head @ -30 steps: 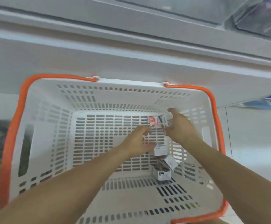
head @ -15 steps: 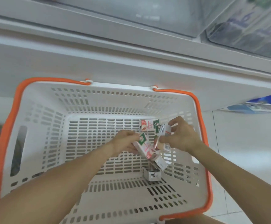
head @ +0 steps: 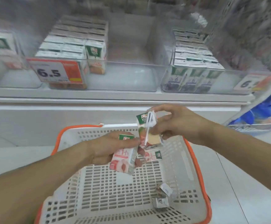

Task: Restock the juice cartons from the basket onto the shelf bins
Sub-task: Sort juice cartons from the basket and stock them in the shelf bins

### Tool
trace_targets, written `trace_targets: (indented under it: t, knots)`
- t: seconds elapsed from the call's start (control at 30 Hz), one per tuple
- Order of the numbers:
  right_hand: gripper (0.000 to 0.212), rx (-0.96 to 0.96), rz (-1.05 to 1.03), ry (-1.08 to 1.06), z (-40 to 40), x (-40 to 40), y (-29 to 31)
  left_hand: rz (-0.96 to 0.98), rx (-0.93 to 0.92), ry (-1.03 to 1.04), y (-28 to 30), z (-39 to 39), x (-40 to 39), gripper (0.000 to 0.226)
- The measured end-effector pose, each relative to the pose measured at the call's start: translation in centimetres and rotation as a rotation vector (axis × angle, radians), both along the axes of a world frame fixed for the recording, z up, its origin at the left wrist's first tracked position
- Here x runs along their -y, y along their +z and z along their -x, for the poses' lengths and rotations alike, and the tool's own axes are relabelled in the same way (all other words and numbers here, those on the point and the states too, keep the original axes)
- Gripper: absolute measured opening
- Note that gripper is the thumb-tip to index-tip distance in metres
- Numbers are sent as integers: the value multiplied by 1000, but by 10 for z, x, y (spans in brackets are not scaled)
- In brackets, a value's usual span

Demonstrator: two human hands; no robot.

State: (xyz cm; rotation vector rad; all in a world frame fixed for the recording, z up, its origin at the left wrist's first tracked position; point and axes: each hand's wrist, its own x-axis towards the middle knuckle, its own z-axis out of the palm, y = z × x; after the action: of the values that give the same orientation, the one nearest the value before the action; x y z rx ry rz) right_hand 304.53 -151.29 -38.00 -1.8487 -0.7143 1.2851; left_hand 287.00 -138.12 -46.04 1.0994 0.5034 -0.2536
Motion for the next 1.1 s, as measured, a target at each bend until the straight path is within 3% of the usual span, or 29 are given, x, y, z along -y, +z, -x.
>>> trace_targets:
  t: [0.17, 0.33, 0.43, 0.53, 0.63, 0.7, 0.83, 0.93, 1.03, 1.1]
  knots:
    - [53, -146, -179, -38, 26, -20, 16, -175, -15, 59, 60, 29, -25, 50]
    - [55, -368, -345, 138, 32, -35, 37, -248, 3, 139, 109, 54, -46, 15]
    - [51, -244, -470, 328, 32, -44, 42, -197, 8, 87, 128, 69, -55, 27]
    - [68, -72, -547, 513, 34, -51, 44, -179, 1, 13, 140, 71, -64, 31]
    - [60, -114, -556, 533, 33, -55, 56, -225, 16, -25, 149, 64, -74, 26]
    - [52, -136, -567, 434, 31, -58, 66, -222, 51, 61, 150, 60, -80, 19]
    - [40, 263, -683, 76, 27, -75, 87, -279, 14, 341, 151, 58, -97, 34]
    - [37, 538, -668, -153, 23, -101, 97, -279, 18, 402, 158, 65, -105, 31]
    - [48, 756, -564, -259, 16, -131, 99, -323, 37, 419, 159, 70, -108, 21]
    - [52, 770, -533, -265, 13, -147, 101, -339, 37, 449, 158, 72, -110, 27]
